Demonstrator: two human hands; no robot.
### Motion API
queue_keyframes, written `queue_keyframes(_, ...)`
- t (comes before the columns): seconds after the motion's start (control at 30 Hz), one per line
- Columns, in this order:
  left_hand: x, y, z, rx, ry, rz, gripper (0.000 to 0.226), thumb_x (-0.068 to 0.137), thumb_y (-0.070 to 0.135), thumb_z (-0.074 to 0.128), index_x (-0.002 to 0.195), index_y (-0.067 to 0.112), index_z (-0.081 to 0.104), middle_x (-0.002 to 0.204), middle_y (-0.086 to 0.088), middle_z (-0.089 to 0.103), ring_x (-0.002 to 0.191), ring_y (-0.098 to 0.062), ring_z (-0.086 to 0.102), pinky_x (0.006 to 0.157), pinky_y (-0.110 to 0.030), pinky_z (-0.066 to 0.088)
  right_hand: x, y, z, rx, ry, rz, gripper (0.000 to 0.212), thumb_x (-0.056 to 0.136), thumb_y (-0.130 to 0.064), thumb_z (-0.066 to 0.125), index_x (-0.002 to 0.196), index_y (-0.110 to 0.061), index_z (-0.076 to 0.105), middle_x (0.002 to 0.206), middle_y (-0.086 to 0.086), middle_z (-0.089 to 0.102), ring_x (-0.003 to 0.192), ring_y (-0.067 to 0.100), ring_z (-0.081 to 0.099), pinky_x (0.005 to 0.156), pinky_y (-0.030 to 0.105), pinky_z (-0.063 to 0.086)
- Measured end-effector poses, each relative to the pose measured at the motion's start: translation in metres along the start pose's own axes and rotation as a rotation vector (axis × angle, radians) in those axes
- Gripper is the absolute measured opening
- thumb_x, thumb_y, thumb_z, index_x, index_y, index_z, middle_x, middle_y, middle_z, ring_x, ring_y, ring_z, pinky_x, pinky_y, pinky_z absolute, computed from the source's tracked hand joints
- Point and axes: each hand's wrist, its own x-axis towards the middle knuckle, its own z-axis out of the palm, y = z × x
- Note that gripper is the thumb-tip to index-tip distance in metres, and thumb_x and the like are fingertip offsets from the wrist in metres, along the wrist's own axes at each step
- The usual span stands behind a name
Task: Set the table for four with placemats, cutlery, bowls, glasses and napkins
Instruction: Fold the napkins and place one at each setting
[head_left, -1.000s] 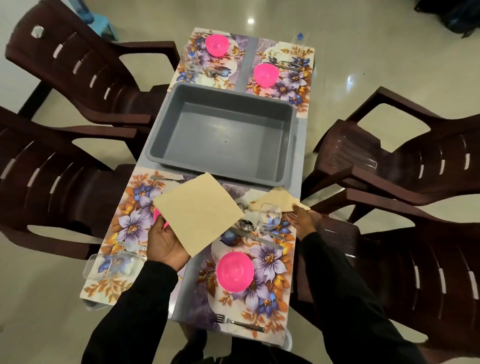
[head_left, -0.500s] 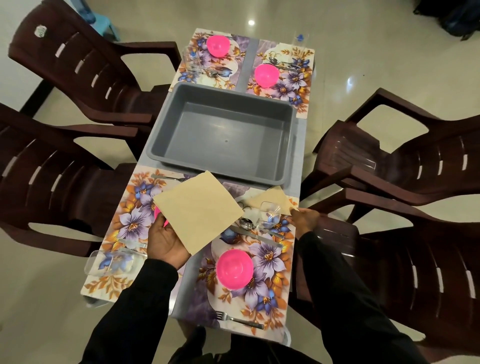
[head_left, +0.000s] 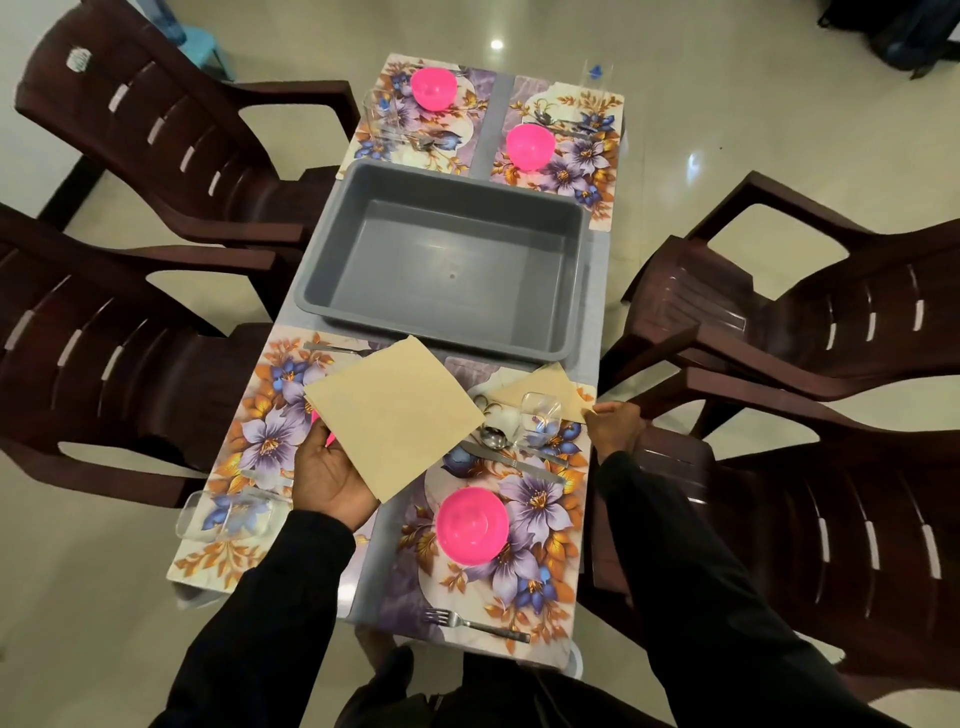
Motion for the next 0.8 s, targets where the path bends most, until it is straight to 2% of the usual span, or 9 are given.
queue_keyframes(0.07, 0.001, -0.004, 0.0, -0.022, -0.049, -0.014, 0.116, 0.084, 0.067, -0.033, 0.15, 0.008, 0.042, 0.153, -0.011, 0.049, 0.15, -0.025, 0.03, 0.122, -0.038, -0.001, -0.002, 0.001, -0.005, 0.011, 0.005, 0.007, 0.011, 0.087, -0.019, 0.077, 0.088, -0.011, 0.07, 0.102, 0.012, 0.071, 0.093, 0.027, 0.068, 0.072, 0.03, 0.056)
queue_keyframes(0.17, -0.003, 0.008, 0.004, 0.026, 0.225, 0.022, 0.096, 0.097, 0.06, -0.012, 0.141, 0.007, 0.055, 0.143, -0.011, 0.059, 0.143, -0.027, 0.044, 0.122, -0.042, 0.016, -0.005, 0.0, -0.013, 0.037, 0.036, -0.013, 0.013, 0.087, -0.016, 0.078, 0.092, -0.007, 0.071, 0.096, 0.011, 0.07, 0.089, 0.026, 0.068, 0.061, 0.022, 0.047)
queue_keyframes(0.23, -0.004, 0.006, -0.002, -0.081, 0.279, -0.014, 0.07, 0.106, 0.053, 0.018, 0.112, 0.014, 0.076, 0.115, -0.006, 0.075, 0.115, -0.027, 0.068, 0.099, -0.045, 0.052, -0.01, -0.002, -0.021, 0.037, 0.08, -0.041, 0.01, 0.083, -0.015, 0.08, 0.088, -0.009, 0.074, 0.091, 0.009, 0.072, 0.088, 0.026, 0.069, 0.069, 0.026, 0.053)
queue_keyframes(0.27, -0.007, 0.006, -0.003, -0.072, 0.362, 0.035, 0.06, 0.106, 0.051, 0.03, 0.1, 0.018, 0.08, 0.104, -0.003, 0.078, 0.103, -0.026, 0.074, 0.083, -0.044, 0.06, -0.013, -0.003, -0.025, 0.032, 0.101, -0.049, 0.008, 0.082, -0.014, 0.081, 0.086, -0.009, 0.075, 0.089, 0.008, 0.073, 0.086, 0.025, 0.069, 0.074, 0.03, 0.056)
queue_keyframes(0.3, -0.008, 0.007, 0.0, -0.047, 0.44, 0.087, 0.054, 0.104, 0.051, 0.036, 0.098, 0.02, 0.08, 0.102, -0.002, 0.078, 0.099, -0.025, 0.075, 0.078, -0.043, 0.061, -0.018, -0.008, -0.03, 0.037, 0.114, -0.05, 0.007, 0.081, -0.012, 0.081, 0.086, -0.009, 0.077, 0.088, 0.007, 0.074, 0.084, 0.022, 0.069, 0.078, 0.033, 0.058)
queue_keyframes(0.4, -0.012, 0.012, 0.007, -0.049, 0.423, 0.043, 0.061, 0.105, 0.052, 0.028, 0.106, 0.017, 0.079, 0.114, -0.003, 0.076, 0.111, -0.026, 0.071, 0.098, -0.045, 0.055, -0.043, -0.026, -0.045, 0.185, 0.112, -0.043, 0.01, 0.083, -0.003, 0.078, 0.092, -0.006, 0.078, 0.084, 0.006, 0.075, 0.073, 0.015, 0.069, 0.072, 0.029, 0.062)
queue_keyframes(0.5, -0.026, 0.012, 0.014, -0.029, 0.482, 0.09, 0.053, 0.105, 0.05, 0.036, 0.099, 0.021, 0.081, 0.109, -0.004, 0.077, 0.1, -0.029, 0.075, 0.075, -0.045, 0.062, -0.078, -0.05, -0.067, 0.395, 0.069, -0.097, 0.013, 0.088, 0.0, 0.074, 0.101, 0.0, 0.076, 0.086, 0.011, 0.076, 0.076, 0.021, 0.075, 0.06, 0.019, 0.059)
queue_keyframes(0.67, -0.06, 0.021, 0.022, -0.029, 0.509, 0.062, 0.047, 0.105, 0.046, 0.041, 0.106, 0.018, 0.079, 0.114, -0.01, 0.075, 0.098, -0.034, 0.074, 0.071, -0.047, 0.062, -0.169, -0.093, -0.088, 0.521, -0.127, -0.294, 0.02, 0.089, -0.005, 0.074, 0.109, -0.003, 0.073, 0.094, 0.011, 0.077, 0.083, 0.02, 0.075, 0.072, 0.024, 0.061)
queue_keyframes(0.8, -0.092, 0.03, 0.023, -0.031, 0.464, 0.035, 0.051, 0.095, 0.046, 0.052, 0.135, 0.017, 0.063, 0.132, -0.014, 0.067, 0.11, -0.038, 0.069, 0.082, -0.051, 0.06, -0.248, -0.118, -0.075, 0.402, -0.39, -0.468, 0.016, 0.086, -0.006, 0.078, 0.101, -0.005, 0.075, 0.089, 0.012, 0.078, 0.08, 0.025, 0.076, 0.076, 0.03, 0.062)
